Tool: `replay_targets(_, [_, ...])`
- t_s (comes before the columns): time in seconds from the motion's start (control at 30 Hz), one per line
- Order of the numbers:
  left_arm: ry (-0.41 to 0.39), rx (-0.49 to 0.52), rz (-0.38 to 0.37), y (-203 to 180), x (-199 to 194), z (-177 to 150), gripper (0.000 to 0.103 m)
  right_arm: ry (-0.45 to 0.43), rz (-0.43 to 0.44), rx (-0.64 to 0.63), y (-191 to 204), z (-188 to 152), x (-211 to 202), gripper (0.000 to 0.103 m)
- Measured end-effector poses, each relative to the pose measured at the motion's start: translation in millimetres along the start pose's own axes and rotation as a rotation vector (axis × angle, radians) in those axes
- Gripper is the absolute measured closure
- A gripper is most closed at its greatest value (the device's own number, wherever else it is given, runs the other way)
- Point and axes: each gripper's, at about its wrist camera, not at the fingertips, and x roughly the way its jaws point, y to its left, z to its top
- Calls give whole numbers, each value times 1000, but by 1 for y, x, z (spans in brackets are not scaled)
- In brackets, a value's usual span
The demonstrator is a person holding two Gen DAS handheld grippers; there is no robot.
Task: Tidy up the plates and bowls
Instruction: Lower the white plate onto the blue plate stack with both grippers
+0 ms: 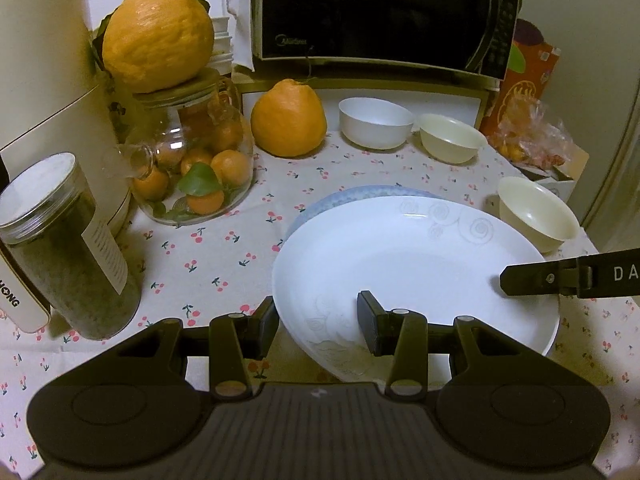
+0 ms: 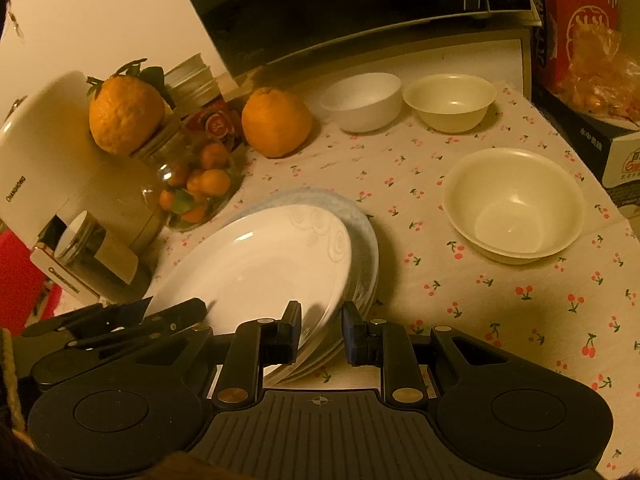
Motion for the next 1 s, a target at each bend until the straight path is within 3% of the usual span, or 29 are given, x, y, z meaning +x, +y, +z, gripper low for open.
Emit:
replay_targets(0.23, [-11,98,36,-13,1,-3,63,27,-47,-12,1,-2,4,81])
replay_targets(0.73, [-29,186,96,-22,2,-5,64,37,-85,-72,8,-3,8,81])
replay_targets(1.0, [-28,183,114,-24,5,-4,64,27,-91,-85,9,-2,10,81])
